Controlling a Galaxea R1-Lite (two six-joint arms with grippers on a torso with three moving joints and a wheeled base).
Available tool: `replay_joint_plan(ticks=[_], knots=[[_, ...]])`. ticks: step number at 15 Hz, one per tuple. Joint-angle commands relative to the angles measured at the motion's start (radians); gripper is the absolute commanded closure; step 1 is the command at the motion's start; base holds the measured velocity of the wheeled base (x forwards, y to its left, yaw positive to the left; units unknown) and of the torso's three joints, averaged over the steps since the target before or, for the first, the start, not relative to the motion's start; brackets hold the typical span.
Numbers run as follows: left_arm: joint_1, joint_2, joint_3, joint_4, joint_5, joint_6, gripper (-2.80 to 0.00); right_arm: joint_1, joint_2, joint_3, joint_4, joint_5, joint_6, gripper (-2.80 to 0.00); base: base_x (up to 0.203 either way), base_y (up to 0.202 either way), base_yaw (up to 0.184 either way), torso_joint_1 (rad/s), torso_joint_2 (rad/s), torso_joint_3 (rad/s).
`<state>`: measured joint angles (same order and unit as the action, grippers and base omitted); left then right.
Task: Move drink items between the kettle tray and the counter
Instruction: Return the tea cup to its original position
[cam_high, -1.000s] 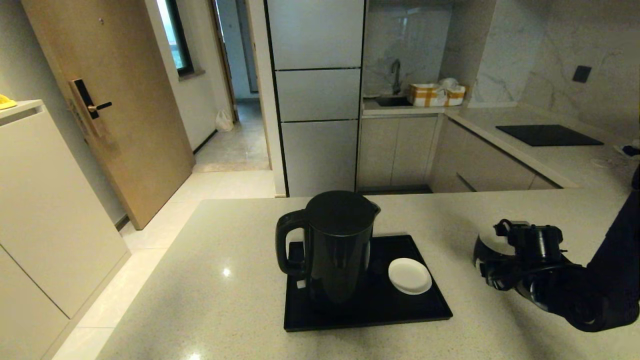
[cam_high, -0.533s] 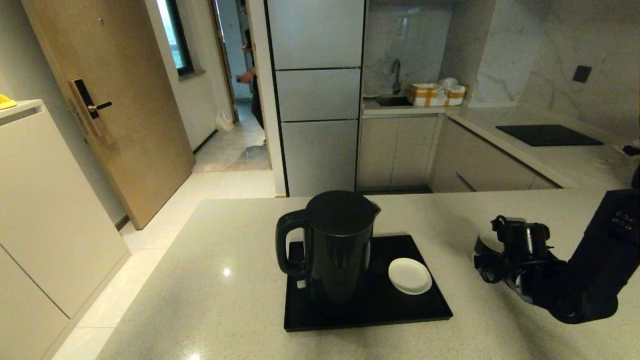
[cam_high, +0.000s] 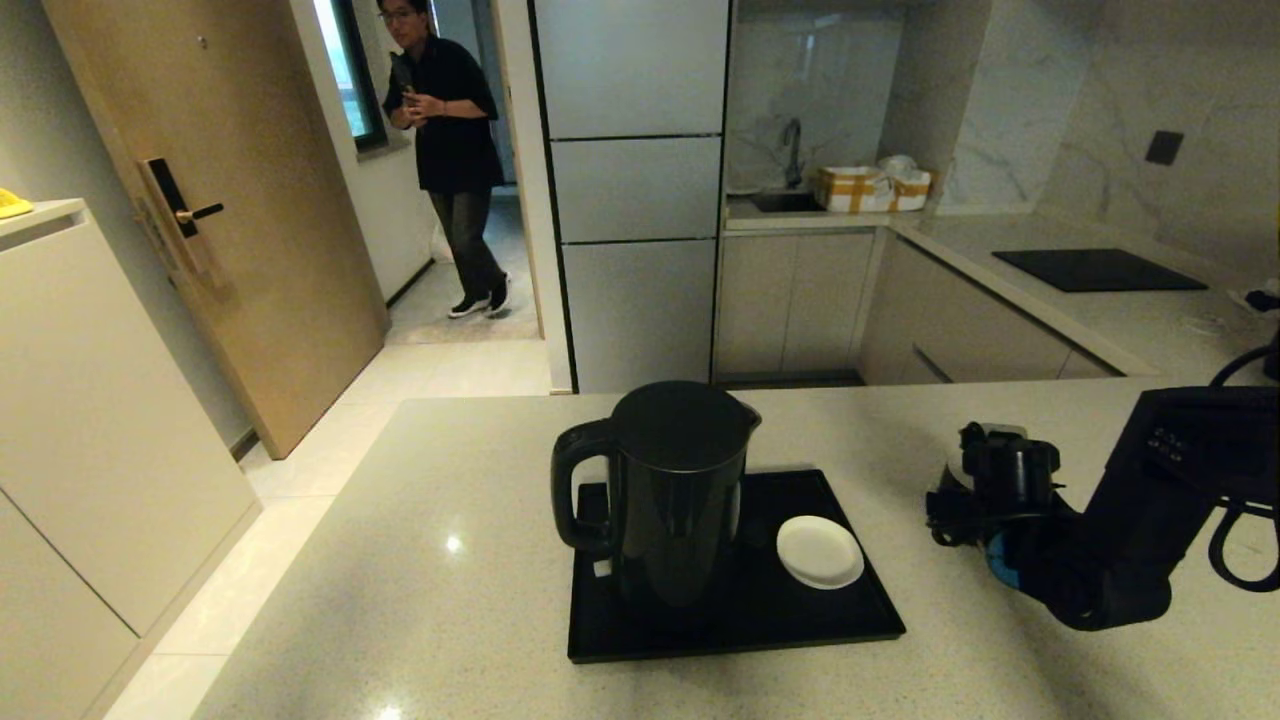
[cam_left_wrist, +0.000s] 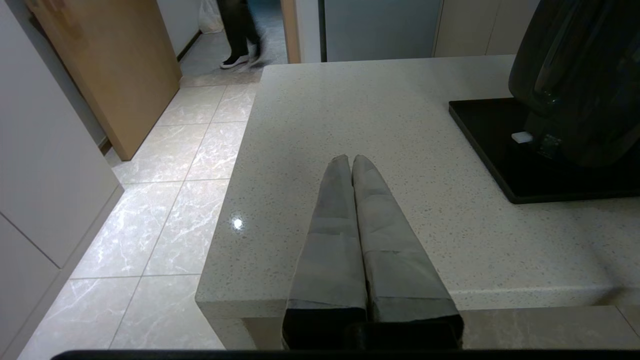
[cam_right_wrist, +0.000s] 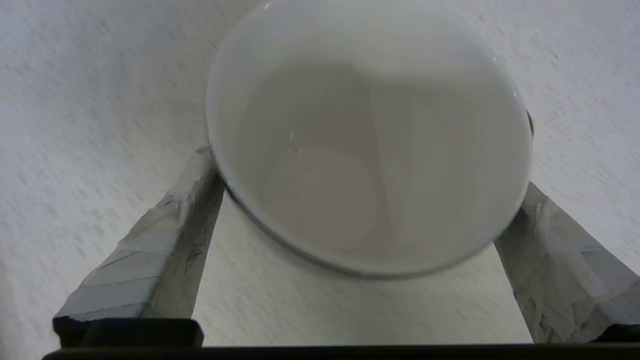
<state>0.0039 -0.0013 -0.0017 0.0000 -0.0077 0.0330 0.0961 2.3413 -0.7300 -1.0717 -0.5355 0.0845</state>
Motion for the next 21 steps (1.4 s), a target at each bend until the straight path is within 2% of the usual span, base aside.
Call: replay_joint_plan(ticks=[1, 16, 17, 21], knots=[[0.001, 0.001, 0.000, 0.000, 0.000, -0.001, 0.00, 0.011, 0.053, -0.038, -0.007, -0.017, 0.000, -2.80, 0.000, 0.000, 0.000, 0.000, 0.00, 0.000], [0.001, 0.001, 0.000, 0.000, 0.000, -0.001, 0.00, 0.014, 0.124, -0.108, -0.070, -0.021, -0.003, -2.80, 0.000, 0.000, 0.000, 0.000, 0.00, 0.000], [0.001, 0.001, 0.000, 0.000, 0.000, 0.000, 0.00, 0.014, 0.124, -0.106, -0.073, -0.032, -0.005, 0.00, 0.000, 0.000, 0.000, 0.000, 0.00, 0.000], [0.001, 0.001, 0.000, 0.000, 0.000, 0.001, 0.00, 0.014, 0.124, -0.104, -0.082, -0.034, -0.005, 0.00, 0.000, 0.000, 0.000, 0.000, 0.00, 0.000]])
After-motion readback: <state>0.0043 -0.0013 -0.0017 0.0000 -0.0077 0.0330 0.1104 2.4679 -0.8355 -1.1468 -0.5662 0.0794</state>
